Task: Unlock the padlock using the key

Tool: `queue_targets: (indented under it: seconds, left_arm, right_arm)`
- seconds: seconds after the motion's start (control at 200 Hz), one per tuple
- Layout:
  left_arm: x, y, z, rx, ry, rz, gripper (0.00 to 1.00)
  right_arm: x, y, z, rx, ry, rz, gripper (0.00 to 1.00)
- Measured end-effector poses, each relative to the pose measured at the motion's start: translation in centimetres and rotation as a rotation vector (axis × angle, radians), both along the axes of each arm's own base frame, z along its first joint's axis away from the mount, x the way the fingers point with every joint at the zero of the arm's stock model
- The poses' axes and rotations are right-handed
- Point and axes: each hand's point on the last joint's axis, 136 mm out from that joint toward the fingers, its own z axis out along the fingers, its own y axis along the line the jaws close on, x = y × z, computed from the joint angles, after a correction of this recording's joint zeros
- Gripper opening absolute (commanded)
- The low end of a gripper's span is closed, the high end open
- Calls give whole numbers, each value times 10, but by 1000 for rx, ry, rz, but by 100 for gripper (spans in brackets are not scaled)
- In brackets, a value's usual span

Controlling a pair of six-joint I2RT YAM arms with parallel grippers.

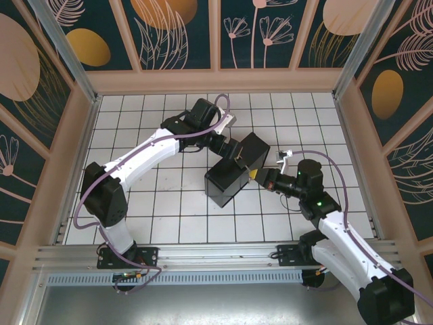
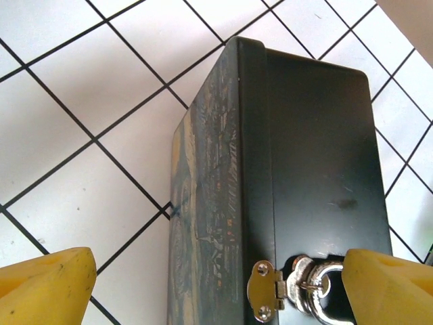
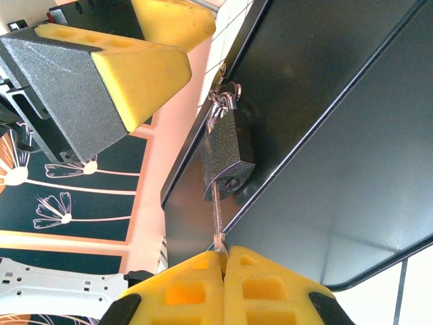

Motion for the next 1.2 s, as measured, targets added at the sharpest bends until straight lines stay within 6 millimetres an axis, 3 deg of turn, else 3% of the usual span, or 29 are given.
queue_targets:
  seconds: [0.155,0.345,1.196]
  left_arm:
    - [-4,3,1,7,-6,-15,94]
    - [-11,5,-12,38,13,-35,95]
    - [-25,-7,-12,29,17,-92,96]
  right_arm:
    - [-3,-1,-2,-6,-5,2,5]
    - [-4,-2,-7,-16,6,4,5]
    - [-2,-1,-13,-24,28,3,4]
